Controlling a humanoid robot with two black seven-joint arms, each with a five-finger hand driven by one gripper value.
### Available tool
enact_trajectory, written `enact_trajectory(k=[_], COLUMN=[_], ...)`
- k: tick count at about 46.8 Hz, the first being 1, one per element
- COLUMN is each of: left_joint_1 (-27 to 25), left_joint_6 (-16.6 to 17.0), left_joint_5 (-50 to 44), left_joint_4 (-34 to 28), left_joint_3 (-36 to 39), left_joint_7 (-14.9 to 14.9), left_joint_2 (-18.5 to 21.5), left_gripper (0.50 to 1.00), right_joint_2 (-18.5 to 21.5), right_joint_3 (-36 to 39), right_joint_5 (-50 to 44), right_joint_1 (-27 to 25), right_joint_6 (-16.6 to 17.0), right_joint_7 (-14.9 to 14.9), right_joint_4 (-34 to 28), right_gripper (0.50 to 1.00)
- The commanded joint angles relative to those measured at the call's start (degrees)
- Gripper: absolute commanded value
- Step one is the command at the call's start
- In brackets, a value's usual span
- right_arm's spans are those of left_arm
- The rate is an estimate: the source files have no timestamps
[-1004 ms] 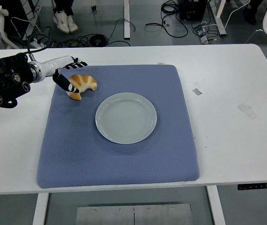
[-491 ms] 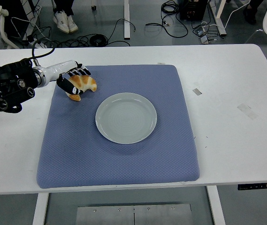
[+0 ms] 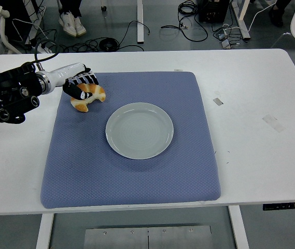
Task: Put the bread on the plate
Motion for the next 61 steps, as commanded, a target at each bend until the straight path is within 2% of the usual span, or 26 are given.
enact_trajectory(k=[1, 9, 16, 28, 40, 48, 61], left_joint_1=[-1.11, -4.98, -8.32, -12.98, -14.21, -14.12, -13.77], left_joint_6=[-0.43, -2.80, -3.24, -3.77, -3.77, -3.60, -3.60], left_joint_5=[-0.01, -0.01, -0.01, 0.87, 0.96, 1.04, 1.13], left_joint_4=[-0.30, -3.37, -7.85, -16.99, -21.30, -21.39, -21.48], left_joint_3=[-0.12, -0.03, 1.02, 1.46, 2.52, 3.31, 5.59], left_joint_7=[-0.11, 0.41, 2.96, 3.31, 3.23, 3.31, 3.31], left_joint_2=[0.00, -1.06, -1.67, -1.67, -3.34, -5.01, -4.84], left_gripper=[0.500, 0.500, 0.500, 0.500, 0.500, 0.500, 0.500], right_joint_2=[0.00, 0.00, 0.00, 0.00, 0.00, 0.00, 0.00], right_joint_3=[0.00, 0.00, 0.00, 0.00, 0.00, 0.00, 0.00], right_joint_5=[0.00, 0.00, 0.00, 0.00, 0.00, 0.00, 0.00], right_joint_1=[0.00, 0.00, 0.00, 0.00, 0.00, 0.00, 0.00], right_joint_6=[0.07, -0.01, -0.01, -0.01, -0.01, -0.01, -0.01], right_joint_7=[0.00, 0.00, 0.00, 0.00, 0.00, 0.00, 0.00], right_joint_4=[-0.01, 0.08, -0.01, -0.01, -0.01, -0.01, -0.01], right_gripper=[1.000, 1.000, 1.000, 1.000, 1.000, 1.000, 1.000])
